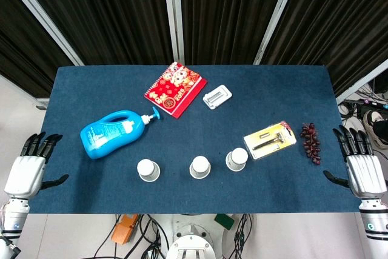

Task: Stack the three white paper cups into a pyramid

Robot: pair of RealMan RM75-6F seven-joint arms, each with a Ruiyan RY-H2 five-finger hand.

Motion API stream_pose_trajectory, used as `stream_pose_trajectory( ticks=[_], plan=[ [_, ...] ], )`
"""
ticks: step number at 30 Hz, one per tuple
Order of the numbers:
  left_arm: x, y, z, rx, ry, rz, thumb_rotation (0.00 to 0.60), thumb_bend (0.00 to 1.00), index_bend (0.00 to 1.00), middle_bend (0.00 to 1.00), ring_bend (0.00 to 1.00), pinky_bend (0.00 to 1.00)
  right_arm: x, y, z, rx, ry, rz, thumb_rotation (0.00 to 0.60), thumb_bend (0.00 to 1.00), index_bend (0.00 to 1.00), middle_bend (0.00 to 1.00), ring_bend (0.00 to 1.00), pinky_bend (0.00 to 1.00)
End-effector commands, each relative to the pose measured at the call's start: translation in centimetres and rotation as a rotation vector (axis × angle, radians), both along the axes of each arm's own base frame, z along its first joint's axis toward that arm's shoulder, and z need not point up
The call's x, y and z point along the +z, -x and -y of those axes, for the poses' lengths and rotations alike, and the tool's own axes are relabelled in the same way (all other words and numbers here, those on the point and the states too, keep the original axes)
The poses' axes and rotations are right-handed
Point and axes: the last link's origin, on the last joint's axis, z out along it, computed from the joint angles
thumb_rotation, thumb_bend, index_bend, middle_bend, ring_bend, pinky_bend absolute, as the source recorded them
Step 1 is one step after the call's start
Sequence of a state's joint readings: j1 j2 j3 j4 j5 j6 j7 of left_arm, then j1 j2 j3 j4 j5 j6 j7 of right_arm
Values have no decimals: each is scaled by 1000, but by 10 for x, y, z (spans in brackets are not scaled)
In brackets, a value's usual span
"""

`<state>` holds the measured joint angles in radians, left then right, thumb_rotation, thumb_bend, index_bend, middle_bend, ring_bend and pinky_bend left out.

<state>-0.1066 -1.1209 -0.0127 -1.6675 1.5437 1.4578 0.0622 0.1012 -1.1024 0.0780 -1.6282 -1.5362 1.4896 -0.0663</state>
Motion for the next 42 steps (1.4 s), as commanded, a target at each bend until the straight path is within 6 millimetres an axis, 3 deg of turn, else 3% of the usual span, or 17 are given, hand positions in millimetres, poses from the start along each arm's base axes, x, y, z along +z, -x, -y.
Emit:
stream_pose_trajectory(
  ticks=[1, 5, 10, 13, 20, 33, 36, 42],
  plan=[
    [-7, -9, -1, -20, 54, 51, 600, 169, 158, 151, 32, 20, 1, -1, 1, 2, -3, 5, 600, 158, 0, 88, 0, 79],
    [-15, -28, -6, -72, 118, 117, 599, 194, 171, 182, 70, 49, 5, -2, 2, 9, 0, 6, 600, 157, 0, 88, 0, 79],
    [-35, -60, -16, -169, 221, 169, 543, 157, 171, 182, 74, 58, 11, -3, 2, 24, 6, 12, 600, 157, 0, 88, 0, 79],
    [-53, -78, -23, -221, 287, 159, 508, 150, 171, 182, 79, 65, 11, -3, 1, 34, 8, 18, 600, 157, 0, 88, 0, 79],
    [-92, -106, -38, -293, 358, 66, 490, 148, 171, 183, 106, 96, 7, 0, 2, 28, -7, 24, 600, 157, 0, 88, 0, 79],
    [-131, -118, -49, -254, 408, -2, 456, 171, 192, 226, 141, 125, 2, 3, 5, 21, -26, 30, 600, 157, 0, 88, 0, 79],
    [-136, -118, -51, -243, 405, -5, 415, 184, 228, 265, 167, 130, 1, 3, 5, 18, -29, 28, 600, 157, 0, 88, 0, 79],
    [-144, -116, -56, -238, 394, -26, 410, 226, 296, 326, 218, 157, 0, 4, 4, 18, -32, 28, 600, 157, 0, 88, 0, 79]
  ],
)
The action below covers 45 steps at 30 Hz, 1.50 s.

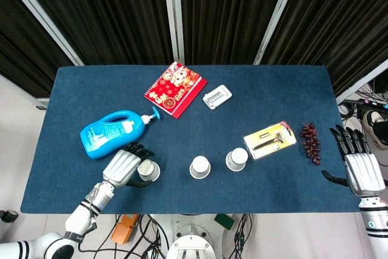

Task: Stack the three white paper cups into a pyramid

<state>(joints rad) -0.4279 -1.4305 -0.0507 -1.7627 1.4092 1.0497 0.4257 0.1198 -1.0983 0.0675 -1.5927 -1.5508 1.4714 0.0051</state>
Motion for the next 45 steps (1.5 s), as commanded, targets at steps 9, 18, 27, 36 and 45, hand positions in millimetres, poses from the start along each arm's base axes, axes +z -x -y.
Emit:
stream_pose_trajectory(
  ticks=[9, 18, 27, 36, 45],
  plan=[
    [-7, 4, -7, -10, -50, -21, 412, 250, 431, 485, 350, 195, -2, -1, -2, 4, -5, 1, 600, 158, 0, 88, 0, 79],
    [-12, -24, -16, -81, -70, 34, 411, 257, 446, 498, 364, 210, 0, -2, -3, 4, 2, 0, 600, 157, 0, 88, 0, 79],
    [-37, -60, -27, -164, -39, 9, 413, 253, 447, 498, 362, 210, 1, 1, -4, -7, 3, 2, 600, 157, 0, 88, 0, 79],
    [-54, -70, -32, -183, -61, -39, 409, 240, 438, 493, 346, 210, -2, 4, -4, -17, -8, 8, 600, 157, 0, 88, 0, 81],
    [-59, -70, -28, -179, -31, -58, 368, 196, 345, 420, 281, 205, -14, -5, 7, 10, -68, 17, 600, 157, 0, 88, 0, 88]
  ],
)
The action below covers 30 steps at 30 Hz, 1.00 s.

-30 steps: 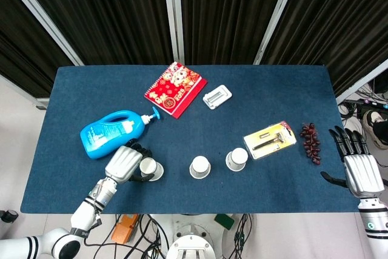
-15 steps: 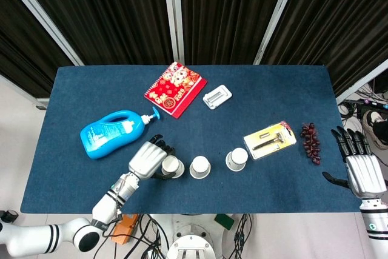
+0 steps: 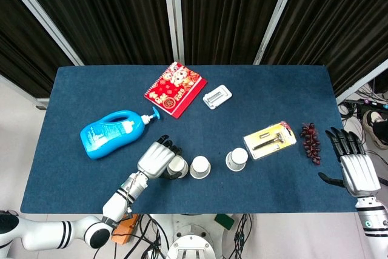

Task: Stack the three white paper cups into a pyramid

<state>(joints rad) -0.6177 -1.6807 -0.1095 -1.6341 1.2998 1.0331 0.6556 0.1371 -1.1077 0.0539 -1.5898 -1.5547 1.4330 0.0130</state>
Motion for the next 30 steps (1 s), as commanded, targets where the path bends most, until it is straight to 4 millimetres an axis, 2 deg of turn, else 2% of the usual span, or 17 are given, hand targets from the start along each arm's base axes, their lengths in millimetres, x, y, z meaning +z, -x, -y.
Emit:
stream_pose_trajectory(
  ticks=[1, 4, 8, 12, 17, 21, 25, 30],
  plan=[
    [0, -1, 1, -2, 5, 3, 365, 195, 345, 420, 281, 203, -5, -6, 6, 15, -26, 11, 600, 157, 0, 88, 0, 88],
    [1, -2, 2, -4, 5, 4, 355, 193, 322, 405, 276, 198, -10, -12, 14, 32, -56, 5, 600, 157, 0, 88, 0, 88],
    [5, -1, 4, 10, 6, 16, 337, 150, 194, 300, 208, 177, -21, -25, 27, 56, -124, 2, 600, 157, 0, 88, 0, 92],
    [26, 7, 7, 26, -59, 58, 333, 122, 108, 224, 134, 146, -40, -52, 41, 122, -248, 10, 600, 158, 3, 92, 2, 118],
    [59, 25, 13, 68, -157, 106, 328, 119, 101, 214, 115, 127, -70, -85, 58, 210, -375, -37, 600, 165, 103, 156, 37, 152],
    [83, 46, 18, 123, -222, 115, 328, 118, 101, 214, 109, 123, -97, -105, 68, 255, -448, -81, 600, 226, 134, 168, 51, 165],
    [99, 63, 22, 172, -262, 123, 325, 118, 101, 214, 109, 122, -114, -115, 77, 272, -466, -104, 600, 303, 187, 196, 75, 179],
    [108, 79, 26, 219, -282, 134, 326, 118, 101, 214, 108, 122, -127, -121, 84, 278, -485, -137, 600, 364, 258, 259, 116, 199]
  ],
)
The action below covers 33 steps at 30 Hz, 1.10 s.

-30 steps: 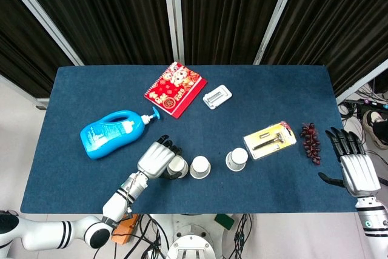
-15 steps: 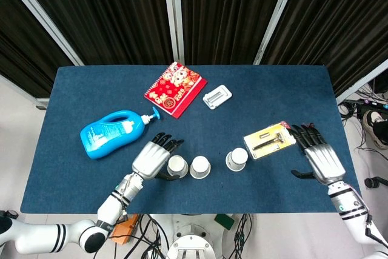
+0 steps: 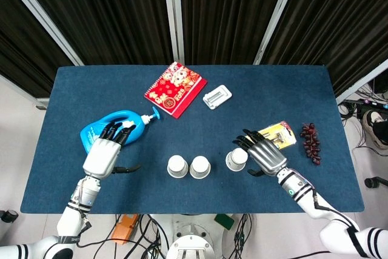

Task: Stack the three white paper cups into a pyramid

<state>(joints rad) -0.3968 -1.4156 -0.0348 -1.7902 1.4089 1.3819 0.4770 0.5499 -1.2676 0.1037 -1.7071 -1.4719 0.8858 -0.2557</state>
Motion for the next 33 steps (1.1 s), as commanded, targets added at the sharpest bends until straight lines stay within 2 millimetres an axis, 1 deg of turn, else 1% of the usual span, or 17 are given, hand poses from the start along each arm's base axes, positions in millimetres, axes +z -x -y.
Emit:
stream_pose_trajectory(
  ticks=[1, 6, 10, 13, 16, 20, 21, 25, 26, 29, 30, 33],
  plan=[
    [4, 7, 2, 19, -8, 8, 325, 118, 101, 214, 107, 122, -7, -3, 4, 8, -6, -21, 600, 380, 273, 273, 127, 206],
    [6, 14, 5, 34, -14, 12, 325, 118, 101, 214, 104, 122, -15, -7, 8, 15, -10, -24, 600, 393, 351, 321, 170, 231],
    [9, 17, 6, 39, -19, 11, 326, 118, 102, 214, 104, 122, -19, -8, 8, 25, 0, -25, 600, 415, 483, 396, 246, 266],
    [12, 19, 8, 41, -27, 9, 325, 118, 101, 214, 104, 122, -12, -10, 8, 32, 24, -15, 600, 417, 501, 409, 260, 270],
    [16, 22, 10, 47, -34, 2, 326, 118, 101, 213, 104, 122, 5, -20, 9, 52, 53, 20, 600, 417, 501, 409, 260, 269],
    [23, 29, 14, 63, -40, -19, 328, 118, 102, 214, 104, 122, 31, -47, 10, 105, 78, 89, 600, 417, 501, 409, 260, 269],
    [25, 32, 15, 70, -43, -22, 328, 119, 102, 213, 104, 122, 38, -57, 10, 123, 77, 105, 600, 417, 501, 409, 260, 269],
    [31, 40, 21, 95, -51, -24, 326, 118, 102, 213, 104, 122, 53, -92, 10, 182, 54, 151, 600, 417, 501, 409, 260, 269],
    [32, 42, 23, 102, -53, -22, 326, 118, 102, 214, 104, 122, 53, -102, 10, 201, 38, 162, 600, 417, 502, 409, 260, 269],
    [33, 46, 26, 118, -54, -20, 325, 118, 101, 214, 104, 122, 46, -123, 7, 236, -20, 168, 600, 417, 501, 409, 260, 269],
    [33, 48, 27, 123, -53, -20, 325, 118, 101, 214, 104, 122, 41, -131, 7, 253, -43, 163, 600, 417, 501, 409, 260, 270],
    [32, 51, 28, 135, -49, -16, 326, 118, 102, 214, 104, 122, 26, -146, 7, 287, -84, 136, 600, 417, 498, 409, 260, 270]
  ],
)
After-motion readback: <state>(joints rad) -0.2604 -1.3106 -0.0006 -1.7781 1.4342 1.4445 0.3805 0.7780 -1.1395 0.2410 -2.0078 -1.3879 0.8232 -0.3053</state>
